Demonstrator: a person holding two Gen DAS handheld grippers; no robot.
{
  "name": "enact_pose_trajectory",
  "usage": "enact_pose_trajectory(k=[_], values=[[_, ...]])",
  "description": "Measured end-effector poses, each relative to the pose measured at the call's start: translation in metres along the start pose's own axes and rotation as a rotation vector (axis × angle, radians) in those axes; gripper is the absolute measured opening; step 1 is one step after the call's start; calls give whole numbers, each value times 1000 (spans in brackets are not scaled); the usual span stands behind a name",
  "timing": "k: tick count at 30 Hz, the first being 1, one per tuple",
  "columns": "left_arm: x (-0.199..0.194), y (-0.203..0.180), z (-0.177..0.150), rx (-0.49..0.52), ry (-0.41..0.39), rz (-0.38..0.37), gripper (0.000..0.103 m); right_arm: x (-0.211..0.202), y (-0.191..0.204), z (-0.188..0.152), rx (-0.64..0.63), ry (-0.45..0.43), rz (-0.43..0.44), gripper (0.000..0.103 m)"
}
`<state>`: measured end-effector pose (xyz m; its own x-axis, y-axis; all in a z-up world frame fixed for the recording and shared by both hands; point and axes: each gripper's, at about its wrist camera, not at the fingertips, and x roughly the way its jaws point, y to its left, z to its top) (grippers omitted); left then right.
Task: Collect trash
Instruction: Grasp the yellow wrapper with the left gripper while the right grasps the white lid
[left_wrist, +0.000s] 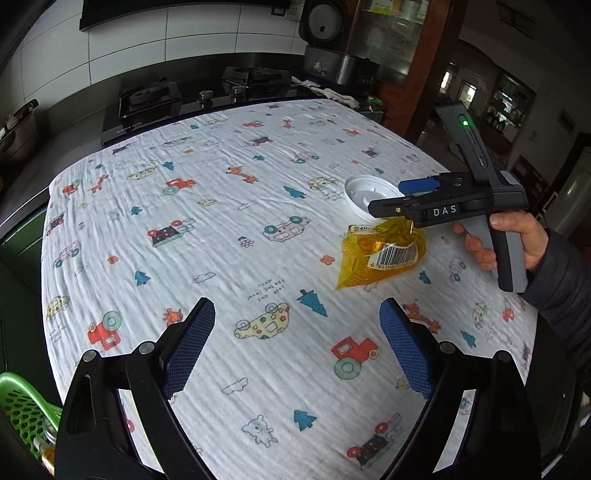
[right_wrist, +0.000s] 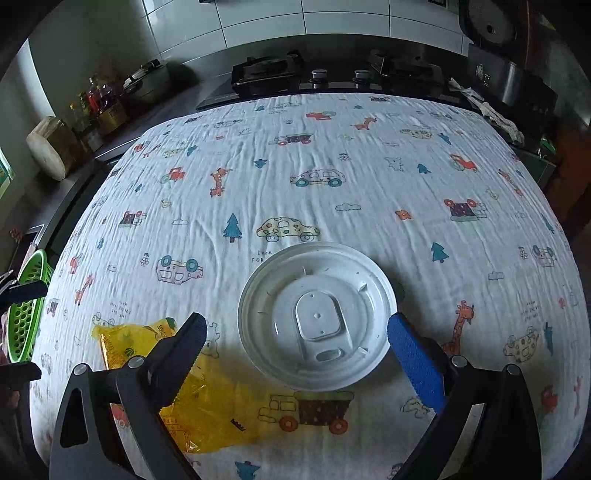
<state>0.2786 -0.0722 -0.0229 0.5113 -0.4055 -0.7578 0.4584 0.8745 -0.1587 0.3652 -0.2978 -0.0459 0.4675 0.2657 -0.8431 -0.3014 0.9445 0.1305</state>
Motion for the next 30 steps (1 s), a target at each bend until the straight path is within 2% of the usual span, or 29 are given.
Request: enact_pose_trajectory(k=[4,11,15,24,30], values=[[16,-22,9,63,12,-80,90,-5,-5,-6,-1,0,7,95],[45,-55,20,170,17,-137,90,-14,-16,-10,39,-15,66,95],[62,-66,24,212,22,-141,90,-18,-17,-12,39,-22,73,95],[91,-72,26,180,54,-253,90,-25,-25,-18,41,-24,82,95],[99,-77,20,184,55,-287,93,-20,-30,-21,52,-15,87,95]])
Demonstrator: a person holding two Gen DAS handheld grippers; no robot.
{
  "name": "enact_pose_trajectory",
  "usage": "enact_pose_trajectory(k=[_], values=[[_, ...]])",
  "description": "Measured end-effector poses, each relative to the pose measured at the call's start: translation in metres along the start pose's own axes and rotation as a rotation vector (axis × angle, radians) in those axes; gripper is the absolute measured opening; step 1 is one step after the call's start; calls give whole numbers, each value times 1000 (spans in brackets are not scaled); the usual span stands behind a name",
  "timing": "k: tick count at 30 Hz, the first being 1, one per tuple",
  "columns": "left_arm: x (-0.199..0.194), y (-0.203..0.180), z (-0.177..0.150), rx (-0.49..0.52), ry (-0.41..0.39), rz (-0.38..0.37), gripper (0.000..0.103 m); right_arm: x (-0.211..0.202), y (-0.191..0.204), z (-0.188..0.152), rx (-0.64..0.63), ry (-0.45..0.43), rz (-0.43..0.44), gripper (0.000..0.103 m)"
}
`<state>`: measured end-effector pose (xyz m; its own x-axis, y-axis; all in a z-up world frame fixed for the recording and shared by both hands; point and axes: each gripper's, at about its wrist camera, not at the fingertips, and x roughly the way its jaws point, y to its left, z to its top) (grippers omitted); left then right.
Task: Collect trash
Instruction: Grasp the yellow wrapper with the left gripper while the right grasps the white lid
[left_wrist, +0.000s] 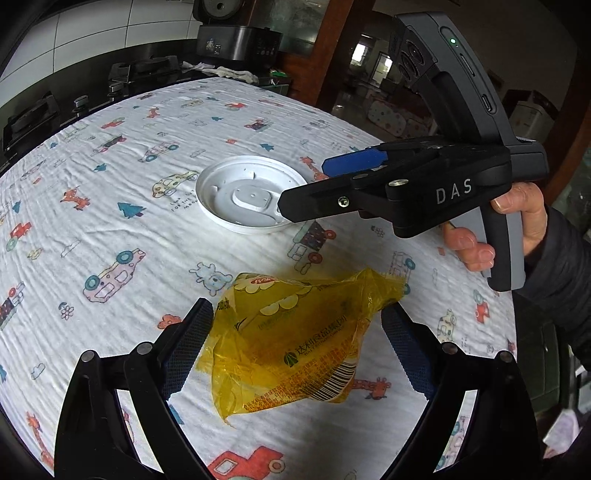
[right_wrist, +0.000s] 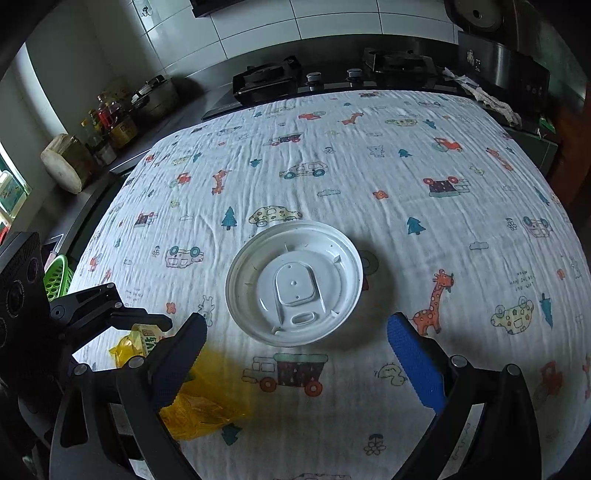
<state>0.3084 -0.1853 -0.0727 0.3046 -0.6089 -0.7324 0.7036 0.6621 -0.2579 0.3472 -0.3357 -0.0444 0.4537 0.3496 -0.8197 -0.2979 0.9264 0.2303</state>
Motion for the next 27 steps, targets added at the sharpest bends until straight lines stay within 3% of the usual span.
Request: enact_pose_trajectory(k=[12,14,15,24,27], values=[[14,-11,-6,43,8,38,93,11,6,-5,-19,14,14,95],[12,-12,-7,47,0,35,88,13,7,-4,-22,15,14,95],[12,-11,-7,46,2,33,81,14,7,-4,-25,14,9,94],[-8,-3,-11,17,-28,37,61,22,10,-1,-47,22,1,94],[-15,0,-14,13,-23,44,46,25,13,1,-58,23,-16,94]])
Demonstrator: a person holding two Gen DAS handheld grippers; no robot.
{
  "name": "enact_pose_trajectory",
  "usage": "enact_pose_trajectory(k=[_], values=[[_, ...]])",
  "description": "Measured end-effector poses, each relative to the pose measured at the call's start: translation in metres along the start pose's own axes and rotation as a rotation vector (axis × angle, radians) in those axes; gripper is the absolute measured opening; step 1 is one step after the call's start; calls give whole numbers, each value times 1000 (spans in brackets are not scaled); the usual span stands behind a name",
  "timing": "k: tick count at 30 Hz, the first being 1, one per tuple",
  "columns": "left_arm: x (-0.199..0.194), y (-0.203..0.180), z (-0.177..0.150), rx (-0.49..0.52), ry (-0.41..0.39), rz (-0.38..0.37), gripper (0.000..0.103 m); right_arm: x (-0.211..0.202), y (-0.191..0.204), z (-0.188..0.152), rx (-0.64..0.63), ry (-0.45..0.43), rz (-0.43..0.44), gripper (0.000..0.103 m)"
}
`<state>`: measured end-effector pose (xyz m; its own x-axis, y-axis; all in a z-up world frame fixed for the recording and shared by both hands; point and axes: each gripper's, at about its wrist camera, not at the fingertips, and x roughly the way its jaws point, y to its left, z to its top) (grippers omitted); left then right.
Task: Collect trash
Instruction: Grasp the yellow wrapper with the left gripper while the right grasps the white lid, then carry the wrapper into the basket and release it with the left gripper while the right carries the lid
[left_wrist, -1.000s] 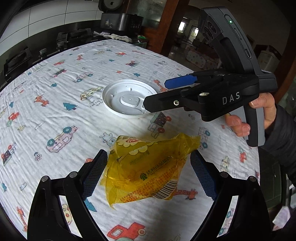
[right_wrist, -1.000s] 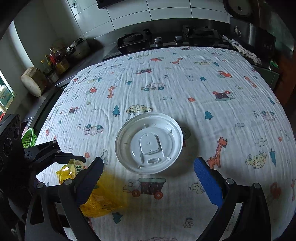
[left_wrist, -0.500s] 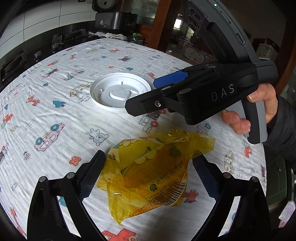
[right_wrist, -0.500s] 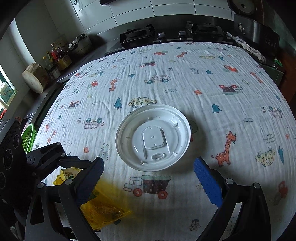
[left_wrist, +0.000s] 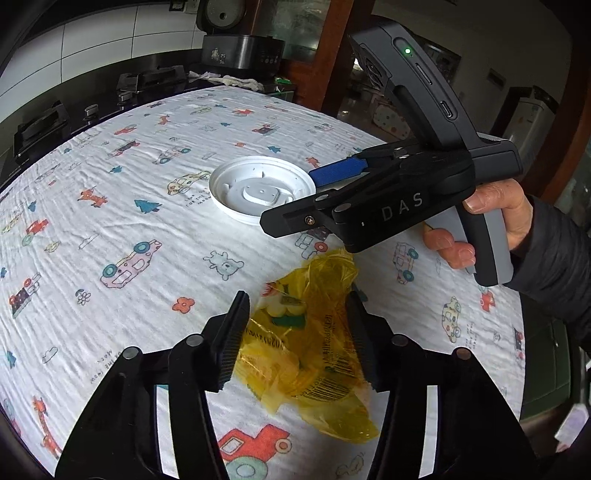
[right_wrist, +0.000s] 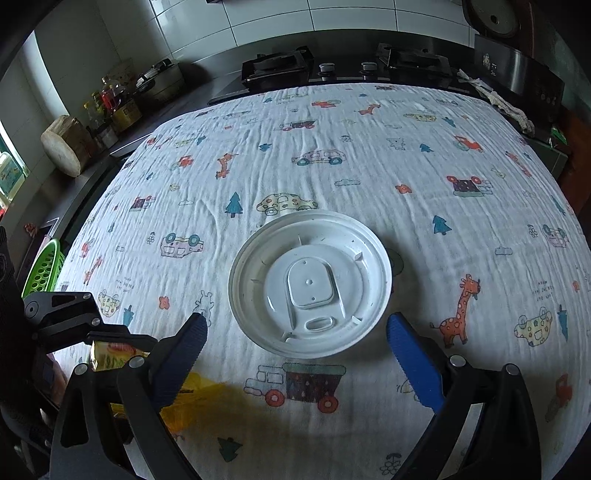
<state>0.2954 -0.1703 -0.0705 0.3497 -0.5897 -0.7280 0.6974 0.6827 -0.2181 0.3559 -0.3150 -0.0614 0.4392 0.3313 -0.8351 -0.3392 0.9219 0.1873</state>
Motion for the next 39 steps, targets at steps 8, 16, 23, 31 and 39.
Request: enact_pose_trajectory(k=[8,16,23,31,39], values=[[-25,11,-15,-47,-6,25,42,14,4,6,-23,16,2,95],[-60,24,-31,-91,-35,71,40,24,11,11,-58,5,-34,96],[-97,40,-43,-152,-95,115,40,29,14,15,-68,-23,-82,95],[-155,62,-62,-224,-177,203,39,19,26,11,-74,-51,-118,89],[-236,98,-117,-358,-252,369,39,-14,77,2,-149,-88,-55,89]])
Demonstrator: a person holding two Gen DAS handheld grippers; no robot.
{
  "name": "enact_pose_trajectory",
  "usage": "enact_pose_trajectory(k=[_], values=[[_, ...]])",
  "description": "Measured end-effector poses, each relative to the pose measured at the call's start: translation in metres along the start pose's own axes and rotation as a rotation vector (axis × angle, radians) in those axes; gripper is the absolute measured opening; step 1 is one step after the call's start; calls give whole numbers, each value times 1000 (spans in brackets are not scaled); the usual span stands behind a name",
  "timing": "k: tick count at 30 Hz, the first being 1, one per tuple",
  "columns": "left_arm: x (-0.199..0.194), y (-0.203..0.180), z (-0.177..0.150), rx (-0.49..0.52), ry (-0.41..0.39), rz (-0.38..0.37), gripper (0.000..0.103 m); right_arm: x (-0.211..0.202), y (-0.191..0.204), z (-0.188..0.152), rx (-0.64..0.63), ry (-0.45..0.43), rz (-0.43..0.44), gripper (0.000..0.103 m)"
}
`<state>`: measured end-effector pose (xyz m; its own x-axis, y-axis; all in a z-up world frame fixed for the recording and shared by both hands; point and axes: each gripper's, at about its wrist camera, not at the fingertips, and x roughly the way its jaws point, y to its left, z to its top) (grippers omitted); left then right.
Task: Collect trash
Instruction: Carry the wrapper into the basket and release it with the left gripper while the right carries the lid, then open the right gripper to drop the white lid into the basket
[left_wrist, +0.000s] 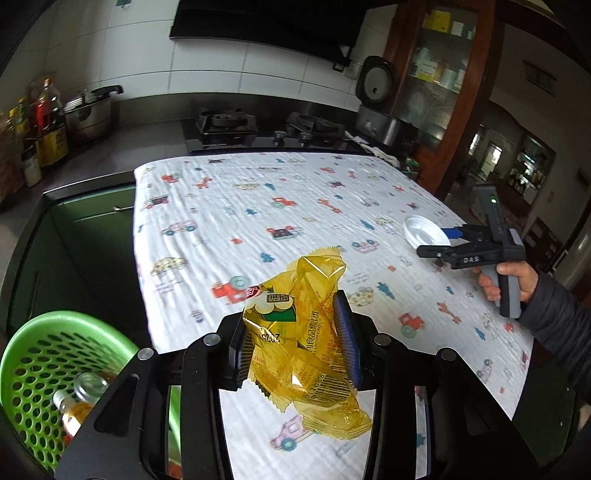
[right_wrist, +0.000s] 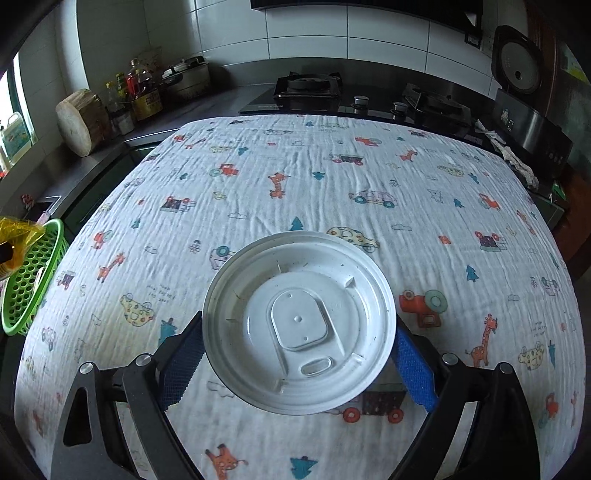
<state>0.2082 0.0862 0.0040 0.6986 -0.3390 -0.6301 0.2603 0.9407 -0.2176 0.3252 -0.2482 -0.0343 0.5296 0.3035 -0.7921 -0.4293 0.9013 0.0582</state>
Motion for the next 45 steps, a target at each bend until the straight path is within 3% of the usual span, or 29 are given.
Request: enact_pose_trajectory(k=[6,12,18,20,23,25,36,45], values=[[-45,70,-26,-134,-8,155,40,-18,61,7,-71,-32,96,89],[-62,124,-59,-212,63,304,44,-24,134,18,-142,-48,216,89],[-74,163,-92,-318,95,354,57,-23,208,25,-216,-55,325,89],[-78,171,-100,-351,103,365,70,-22,230,27,-233,-56,361,90],[-84,177,-109,-372,100,369,75,-20,261,30,-257,-53,410,90],[-88,180,-114,-391,98,370,88,-16,281,31,-273,-49,436,90],[-125,176,-131,-390,35,416,94,20,359,41,-279,5,535,90],[-149,160,-135,-371,-12,442,97,46,383,43,-209,61,608,94]])
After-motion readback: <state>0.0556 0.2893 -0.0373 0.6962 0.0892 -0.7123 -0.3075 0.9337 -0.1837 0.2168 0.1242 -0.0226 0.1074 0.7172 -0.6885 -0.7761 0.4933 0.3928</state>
